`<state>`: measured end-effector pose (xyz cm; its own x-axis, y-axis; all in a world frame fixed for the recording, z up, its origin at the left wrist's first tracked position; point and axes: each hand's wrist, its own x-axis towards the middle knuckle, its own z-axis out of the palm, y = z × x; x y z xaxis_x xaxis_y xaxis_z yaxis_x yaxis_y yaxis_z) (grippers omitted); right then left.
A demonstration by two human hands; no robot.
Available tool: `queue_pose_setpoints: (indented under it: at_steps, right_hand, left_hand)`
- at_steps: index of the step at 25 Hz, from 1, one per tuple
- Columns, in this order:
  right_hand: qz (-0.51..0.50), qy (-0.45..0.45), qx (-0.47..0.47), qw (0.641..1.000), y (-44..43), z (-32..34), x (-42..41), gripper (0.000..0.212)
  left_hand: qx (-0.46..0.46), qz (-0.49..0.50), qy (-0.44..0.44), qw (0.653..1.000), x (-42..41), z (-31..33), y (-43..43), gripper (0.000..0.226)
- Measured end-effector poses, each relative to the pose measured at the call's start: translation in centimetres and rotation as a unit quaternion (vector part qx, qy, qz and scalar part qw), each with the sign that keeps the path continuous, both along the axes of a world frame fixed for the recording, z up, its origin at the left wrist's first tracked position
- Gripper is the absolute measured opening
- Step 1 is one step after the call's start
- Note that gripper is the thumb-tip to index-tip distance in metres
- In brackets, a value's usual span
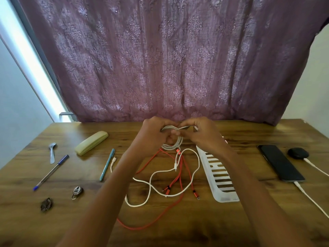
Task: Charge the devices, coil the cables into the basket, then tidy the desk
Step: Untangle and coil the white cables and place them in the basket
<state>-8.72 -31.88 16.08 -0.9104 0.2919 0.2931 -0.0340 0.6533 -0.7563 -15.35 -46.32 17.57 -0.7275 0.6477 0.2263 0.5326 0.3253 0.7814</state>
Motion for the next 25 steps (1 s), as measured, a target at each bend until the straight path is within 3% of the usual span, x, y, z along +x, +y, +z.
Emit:
queue_pose_setpoints:
  at_steps: [3, 5, 6, 9, 12, 18, 21, 25]
  right_hand:
    - [-0.058, 0.062, 0.074, 0.994, -0.2, -0.8, 0.0, 0.050]
    - [-0.111, 0.103, 0.124, 0.981, 0.0, -0.8, 0.4, 0.071]
    - [-0.131, 0.128, 0.147, 0.972, 0.1, -0.7, 0.6, 0.071]
    - [-0.120, 0.133, 0.118, 0.977, -0.7, -1.2, 0.6, 0.065]
    - [-0.073, 0.107, 0.056, 0.990, -2.2, -2.0, 0.0, 0.064]
    - [-0.052, 0.079, 0.173, 0.980, -1.8, -2.6, -1.3, 0.051]
    - [-0.080, 0.107, 0.240, 0.962, -1.8, -3.0, -1.0, 0.043]
    - [-0.080, 0.113, 0.236, 0.962, -1.7, -2.9, -1.2, 0.030]
  left_hand:
    - [0.022, 0.075, 0.048, 0.996, 0.3, -0.3, 0.4, 0.019]
    - [0.055, 0.116, 0.024, 0.991, 0.4, -0.6, 0.3, 0.020]
    - [0.075, 0.130, -0.001, 0.989, 0.4, -0.8, 0.2, 0.022]
    - [0.109, 0.159, -0.053, 0.980, 0.5, -1.4, 0.3, 0.030]
    - [0.118, 0.163, -0.067, 0.977, 0.9, -2.2, 1.0, 0.022]
    - [0.079, 0.168, -0.045, 0.982, 0.6, -3.8, 1.5, 0.020]
    - [0.091, 0.169, -0.054, 0.980, 0.5, -4.0, 1.7, 0.017]
    - [0.132, 0.163, -0.087, 0.974, 0.0, -4.5, 2.2, 0.018]
